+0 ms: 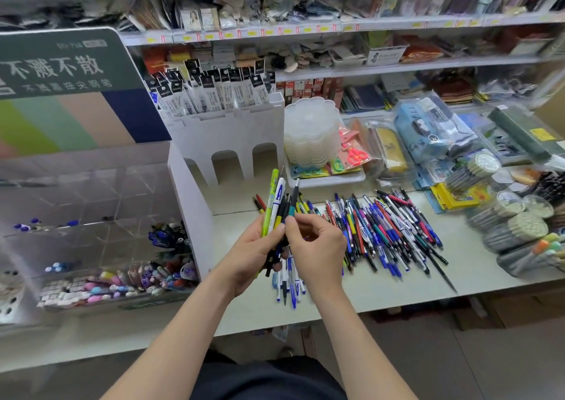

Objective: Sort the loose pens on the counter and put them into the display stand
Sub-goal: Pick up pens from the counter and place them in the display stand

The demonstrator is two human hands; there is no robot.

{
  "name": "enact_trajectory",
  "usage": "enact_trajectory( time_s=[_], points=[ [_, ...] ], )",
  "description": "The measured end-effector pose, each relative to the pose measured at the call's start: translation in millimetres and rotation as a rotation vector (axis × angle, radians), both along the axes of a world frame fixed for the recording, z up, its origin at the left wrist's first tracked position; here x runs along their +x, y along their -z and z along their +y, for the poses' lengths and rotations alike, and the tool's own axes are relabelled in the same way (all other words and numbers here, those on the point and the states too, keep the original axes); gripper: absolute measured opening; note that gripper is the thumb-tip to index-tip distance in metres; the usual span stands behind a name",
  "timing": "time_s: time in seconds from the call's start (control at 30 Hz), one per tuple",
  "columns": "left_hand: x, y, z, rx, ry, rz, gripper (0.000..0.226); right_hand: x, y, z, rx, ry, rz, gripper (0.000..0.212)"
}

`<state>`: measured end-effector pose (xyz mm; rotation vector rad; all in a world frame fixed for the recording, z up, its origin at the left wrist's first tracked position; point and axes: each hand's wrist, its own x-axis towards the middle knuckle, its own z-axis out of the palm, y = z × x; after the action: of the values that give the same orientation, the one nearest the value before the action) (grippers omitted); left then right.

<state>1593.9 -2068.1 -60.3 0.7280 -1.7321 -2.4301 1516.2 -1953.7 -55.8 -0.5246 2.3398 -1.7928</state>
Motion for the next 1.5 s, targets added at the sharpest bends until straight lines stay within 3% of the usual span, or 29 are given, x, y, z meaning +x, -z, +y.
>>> enact_trajectory(
  time_s=[0.2,0.27,0.33,0.37,0.47,0.53,0.67,0.8,0.87,0.93,1.0,1.1,1.17,1.37,1.5],
  points=[
    [4.5,-4.6,-4.2,-0.072,0.018,-0.011,0.039,-3.5,5.7,-0.4,0.182,-0.122,0.321,0.009],
    [8.2,-6.1,-9.1,-0.097,0.04,-0.016,0.035,-7.9,4.3,1.1,0.236,-0.19,0.332,0.009],
    [11.8,-7.2,-11.8,-0.093,0.056,-0.018,0.029,-13.9,-2.2,1.6,0.173,-0.163,0.214,0.011],
    [13.2,-7.8,-12.1,-0.087,0.074,-0.017,0.026,-16.9,-8.2,-0.1,0.095,-0.127,0.066,0.016],
    [15.6,-9.4,-10.2,-0.07,0.194,-0.014,0.023,-25.5,-24.5,-12.7,-0.172,-0.192,-0.393,0.054],
    [15.1,-12.2,-8.0,-0.058,0.286,-0.034,0.019,-31.0,-25.6,-20.1,-0.2,-0.268,-0.395,0.073],
    [8.7,-18.7,-1.1,-0.043,0.207,-0.117,0.002,-35.4,-24.7,-24.1,-0.174,-0.344,-0.295,0.062],
    [5.1,-21.0,2.9,0.002,0.124,-0.15,0.012,-36.4,-24.4,-21.6,-0.203,-0.478,-0.342,0.066],
    [5.6,-21.9,3.3,0.043,0.131,-0.131,0.014,-41.6,-22.5,-22.7,-0.105,-0.524,-0.285,0.052],
    [6.1,-21.3,2.6,0.038,0.096,-0.117,0.008,-45.2,-21.3,-20.9,0.014,-0.551,-0.228,0.057],
    [5.4,-19.1,0.2,0.026,0.024,-0.104,0.009,-46.3,-19.3,-17.6,-0.005,-0.491,-0.274,0.062],
    [5.1,-17.4,-4.5,0.021,-0.009,-0.097,0.02,-47.1,-13.1,-11.9,-0.096,-0.361,-0.297,0.023],
    [6.3,-18.1,-5.1,-0.002,0.014,-0.11,0.021,-46.2,-12.5,-9.8,-0.117,-0.314,-0.276,0.013],
    [10.6,-17.0,0.8,-0.02,0.044,-0.149,0.032,-48.8,-13.9,-16.1,-0.152,-0.194,-0.307,0.008],
    [14.8,-17.2,-0.1,-0.007,0.029,-0.144,0.028,-56.4,-16.6,-21.0,-0.442,0.09,-0.383,0.017]
  ],
)
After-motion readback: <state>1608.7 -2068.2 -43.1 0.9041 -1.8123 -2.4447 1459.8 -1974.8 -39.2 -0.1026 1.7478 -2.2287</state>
